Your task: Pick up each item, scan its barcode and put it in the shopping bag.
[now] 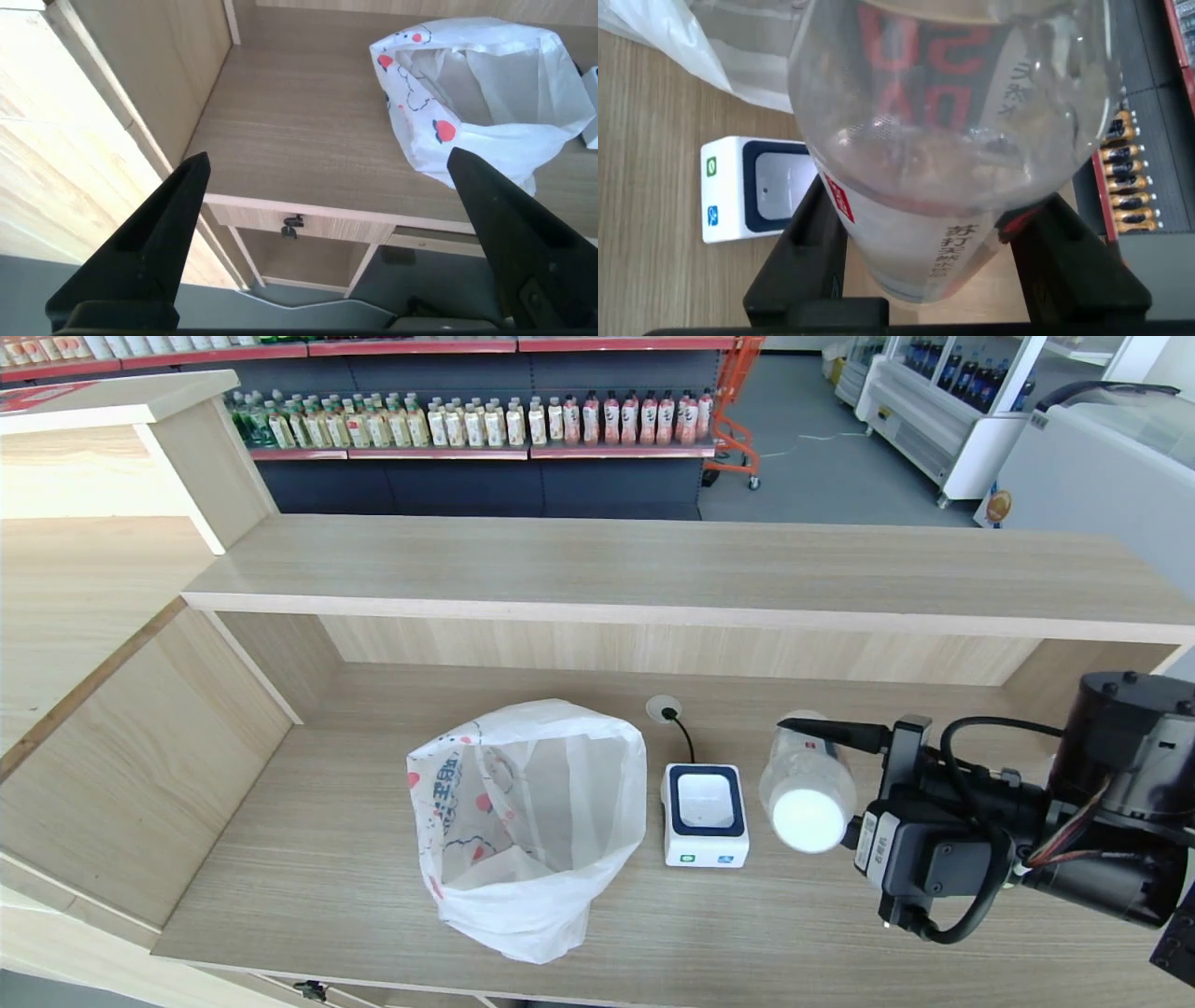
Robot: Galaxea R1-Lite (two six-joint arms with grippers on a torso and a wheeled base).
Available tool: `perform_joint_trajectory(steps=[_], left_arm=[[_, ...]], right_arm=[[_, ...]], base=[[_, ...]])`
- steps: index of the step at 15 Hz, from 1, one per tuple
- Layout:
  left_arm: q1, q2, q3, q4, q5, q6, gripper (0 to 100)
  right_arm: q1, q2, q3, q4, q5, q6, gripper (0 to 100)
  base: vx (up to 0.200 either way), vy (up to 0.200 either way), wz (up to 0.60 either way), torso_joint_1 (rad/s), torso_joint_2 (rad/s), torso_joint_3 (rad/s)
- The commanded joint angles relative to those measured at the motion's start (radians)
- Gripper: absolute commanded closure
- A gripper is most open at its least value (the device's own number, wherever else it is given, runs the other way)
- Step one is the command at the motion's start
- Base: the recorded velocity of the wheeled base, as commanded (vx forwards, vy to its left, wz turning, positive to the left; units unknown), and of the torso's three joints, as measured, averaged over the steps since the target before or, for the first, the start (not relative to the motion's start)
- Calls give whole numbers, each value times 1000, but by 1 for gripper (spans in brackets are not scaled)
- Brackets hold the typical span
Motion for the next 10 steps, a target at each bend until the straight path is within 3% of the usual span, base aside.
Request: perform_joint_trajectory(steps=[1, 10], left_arm=[[0, 0, 0, 0, 1, 1, 0], [0, 0, 0, 1, 1, -1, 0]], right_arm=[[1, 22, 9, 0, 2, -6, 100], [-117, 89, 35, -24, 14, 10, 100]], base=[[0, 200, 0, 2, 2, 12], [0, 0, 0, 0, 0, 0]])
